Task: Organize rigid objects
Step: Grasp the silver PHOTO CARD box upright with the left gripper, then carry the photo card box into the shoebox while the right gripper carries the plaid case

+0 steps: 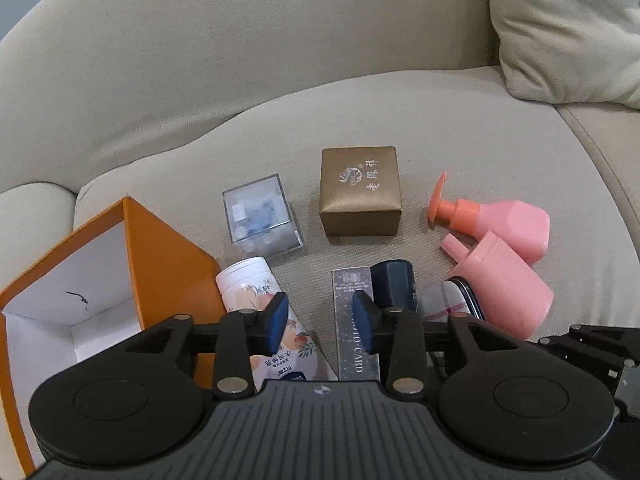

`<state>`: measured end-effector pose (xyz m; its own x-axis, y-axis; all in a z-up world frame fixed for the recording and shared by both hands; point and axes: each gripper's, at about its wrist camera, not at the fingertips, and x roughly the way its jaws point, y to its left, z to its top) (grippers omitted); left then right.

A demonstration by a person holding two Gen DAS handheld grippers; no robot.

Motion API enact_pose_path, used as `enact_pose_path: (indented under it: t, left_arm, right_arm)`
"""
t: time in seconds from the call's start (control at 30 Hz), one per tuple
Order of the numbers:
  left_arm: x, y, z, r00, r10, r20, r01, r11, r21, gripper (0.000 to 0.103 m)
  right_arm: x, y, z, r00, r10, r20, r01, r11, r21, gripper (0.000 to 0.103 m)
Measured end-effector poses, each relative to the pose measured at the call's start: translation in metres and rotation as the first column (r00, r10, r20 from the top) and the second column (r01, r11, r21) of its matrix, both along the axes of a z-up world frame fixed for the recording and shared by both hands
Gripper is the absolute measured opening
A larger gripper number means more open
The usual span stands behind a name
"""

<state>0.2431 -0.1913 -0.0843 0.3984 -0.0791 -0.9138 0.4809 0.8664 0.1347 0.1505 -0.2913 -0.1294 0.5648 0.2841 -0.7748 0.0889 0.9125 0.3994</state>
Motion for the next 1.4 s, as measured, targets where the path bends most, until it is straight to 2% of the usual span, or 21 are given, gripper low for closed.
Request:
enact_pose_path:
  t: [0.1, 0.17, 0.27, 0.3, 0.37, 0.5, 0.6, 0.67, 0.77, 0.9, 1.07, 1.27, 1.4]
  left_arm:
    - [-0.002, 0.002, 0.001, 0.999, 0.006, -0.041, -0.008, 0.999, -0.038, 0.047]
    - [-0.004, 0.004, -0.001, 0.998, 0.015, -0.067, -0.021, 0.997, -0.078, 0.052]
    - [-0.008, 0.003, -0.008, 0.997, 0.007, -0.081, -0.012, 0.998, -0.058, 0.051]
    - [-0.008, 0.004, -0.012, 0.996, 0.011, -0.085, -0.016, 0.998, -0.054, 0.048]
    - [-0.007, 0.005, -0.018, 0.994, 0.013, -0.104, -0.019, 0.998, -0.057, 0.036]
    - [-0.007, 0.009, -0.023, 0.993, 0.016, -0.115, -0.026, 0.996, -0.084, 0.027]
    - [-0.007, 0.012, -0.022, 0.992, 0.028, -0.121, -0.041, 0.994, -0.105, 0.025]
    - [-0.008, 0.016, -0.02, 0.991, 0.048, -0.123, -0.063, 0.991, -0.12, 0.025]
    - [-0.013, 0.022, -0.013, 0.991, 0.065, -0.114, -0.081, 0.987, -0.141, 0.025]
    - [-0.026, 0.032, 0.005, 0.995, 0.074, -0.065, -0.084, 0.983, -0.164, 0.025]
    - [-0.047, 0.05, 0.039, 0.997, 0.074, -0.028, -0.079, 0.969, -0.234, 0.025]
    - [-0.078, 0.085, 0.099, 0.995, 0.056, 0.077, -0.03, 0.952, -0.304, 0.025]
    - [-0.092, 0.117, 0.134, 0.987, 0.067, 0.144, -0.018, 0.948, -0.319, 0.025]
  right_arm:
    - [-0.001, 0.0, 0.001, 1.0, 0.003, 0.001, -0.003, 1.0, -0.002, 0.028]
    - [-0.001, -0.001, 0.001, 1.0, 0.003, 0.003, -0.003, 1.0, 0.0, 0.028]
    - [-0.001, -0.003, 0.002, 1.0, 0.001, 0.004, -0.001, 1.0, 0.004, 0.028]
    - [-0.001, -0.003, 0.002, 1.0, -0.001, 0.005, 0.001, 1.0, 0.004, 0.028]
    - [-0.001, -0.004, 0.003, 1.0, -0.001, 0.007, 0.001, 1.0, 0.004, 0.028]
    - [0.002, -0.005, 0.007, 1.0, -0.001, 0.014, 0.001, 1.0, -0.004, 0.028]
    - [0.006, -0.003, 0.008, 1.0, 0.013, 0.008, -0.012, 1.0, -0.019, 0.028]
    - [0.007, -0.002, 0.007, 1.0, 0.009, 0.001, -0.008, 0.999, -0.037, 0.021]
    - [0.005, -0.001, 0.011, 1.0, 0.009, -0.002, -0.009, 0.999, -0.052, 0.019]
    - [0.001, 0.006, 0.02, 1.0, 0.019, 0.004, -0.018, 0.996, -0.093, 0.018]
    - [-0.008, 0.02, 0.043, 0.999, 0.032, 0.039, -0.026, 0.99, -0.137, 0.018]
    - [-0.027, 0.046, 0.098, 0.986, 0.075, 0.152, -0.043, 0.977, -0.209, 0.018]
    - [-0.039, 0.069, 0.134, 0.969, 0.108, 0.224, -0.058, 0.974, -0.221, 0.018]
